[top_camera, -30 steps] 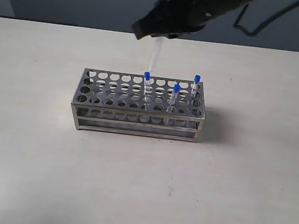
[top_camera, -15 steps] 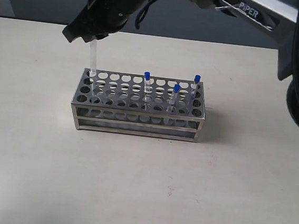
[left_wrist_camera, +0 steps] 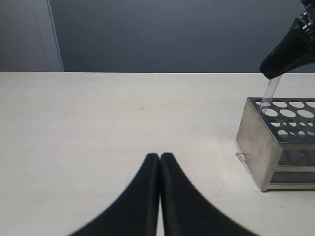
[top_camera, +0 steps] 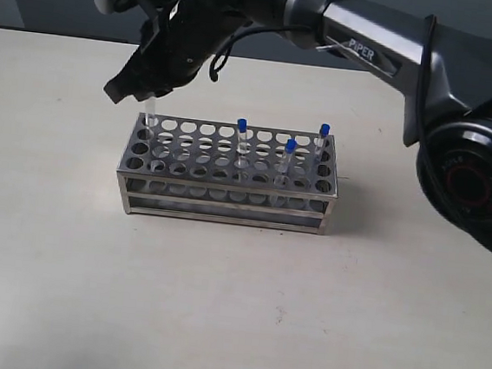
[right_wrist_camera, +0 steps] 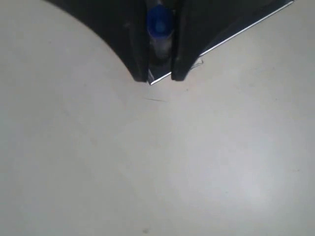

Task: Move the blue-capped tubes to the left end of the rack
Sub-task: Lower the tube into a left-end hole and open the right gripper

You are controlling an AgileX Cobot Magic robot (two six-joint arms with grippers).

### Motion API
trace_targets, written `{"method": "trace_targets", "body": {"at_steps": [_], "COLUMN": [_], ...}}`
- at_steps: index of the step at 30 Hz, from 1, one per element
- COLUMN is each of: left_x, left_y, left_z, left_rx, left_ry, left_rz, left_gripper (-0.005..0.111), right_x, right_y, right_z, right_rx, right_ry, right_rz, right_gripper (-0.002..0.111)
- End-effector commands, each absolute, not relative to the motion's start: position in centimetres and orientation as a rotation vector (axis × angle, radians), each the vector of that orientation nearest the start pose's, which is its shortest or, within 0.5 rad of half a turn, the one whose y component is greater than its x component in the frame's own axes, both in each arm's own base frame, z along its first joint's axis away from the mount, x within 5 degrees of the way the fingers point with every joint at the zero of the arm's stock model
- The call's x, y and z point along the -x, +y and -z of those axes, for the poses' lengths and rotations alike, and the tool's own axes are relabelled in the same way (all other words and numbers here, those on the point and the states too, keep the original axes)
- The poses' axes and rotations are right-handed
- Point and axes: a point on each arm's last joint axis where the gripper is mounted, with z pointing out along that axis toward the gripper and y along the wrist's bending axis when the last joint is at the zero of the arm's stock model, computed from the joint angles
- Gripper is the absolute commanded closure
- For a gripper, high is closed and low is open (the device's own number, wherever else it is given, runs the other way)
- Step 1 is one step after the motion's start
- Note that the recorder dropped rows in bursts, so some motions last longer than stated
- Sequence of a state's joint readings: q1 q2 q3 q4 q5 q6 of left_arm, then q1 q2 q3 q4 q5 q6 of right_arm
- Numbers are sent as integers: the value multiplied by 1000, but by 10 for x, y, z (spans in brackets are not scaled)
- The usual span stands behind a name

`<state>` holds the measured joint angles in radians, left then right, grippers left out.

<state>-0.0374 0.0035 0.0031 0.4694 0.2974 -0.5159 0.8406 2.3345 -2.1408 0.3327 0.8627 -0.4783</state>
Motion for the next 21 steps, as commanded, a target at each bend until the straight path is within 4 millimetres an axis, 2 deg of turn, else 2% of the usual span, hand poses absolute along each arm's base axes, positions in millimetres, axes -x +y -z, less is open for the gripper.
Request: {"method": "trace_targets", "body": {"at_steps": [1,4,6,9,11,17,21], "left_x": [-55,-55,-55,-55,-55,-55,-55], "left_y": [9,9,9,9,9,9,9], "left_z": [-190,-190,-190,-190,-190,-190,-190], "left_rx": [114,113,113,113,113,113,113], "left_ry": [1741,1739,1739,1739,1739,1739,1739], "left_rz": [-34,-34,-34,-34,-34,-34,-34], "left_gripper": [106,106,106,106,106,106,106], "right_x": [-336,-335,-334,-334,-334,-330,-328], "right_y": [411,412,413,412,412,407,396], "right_z": [-209,-210,-210,-210,-210,-230,-252], "right_rx": [1413,1400,1394,1392,1369,1330,1334], "right_ry": [2160,2167,2170,2174,2203,2221,2220], "right_rz": [-587,-614,-625,-627,-638,-652,-552], "right_gripper": [109,105,95,73,64,65,65]}}
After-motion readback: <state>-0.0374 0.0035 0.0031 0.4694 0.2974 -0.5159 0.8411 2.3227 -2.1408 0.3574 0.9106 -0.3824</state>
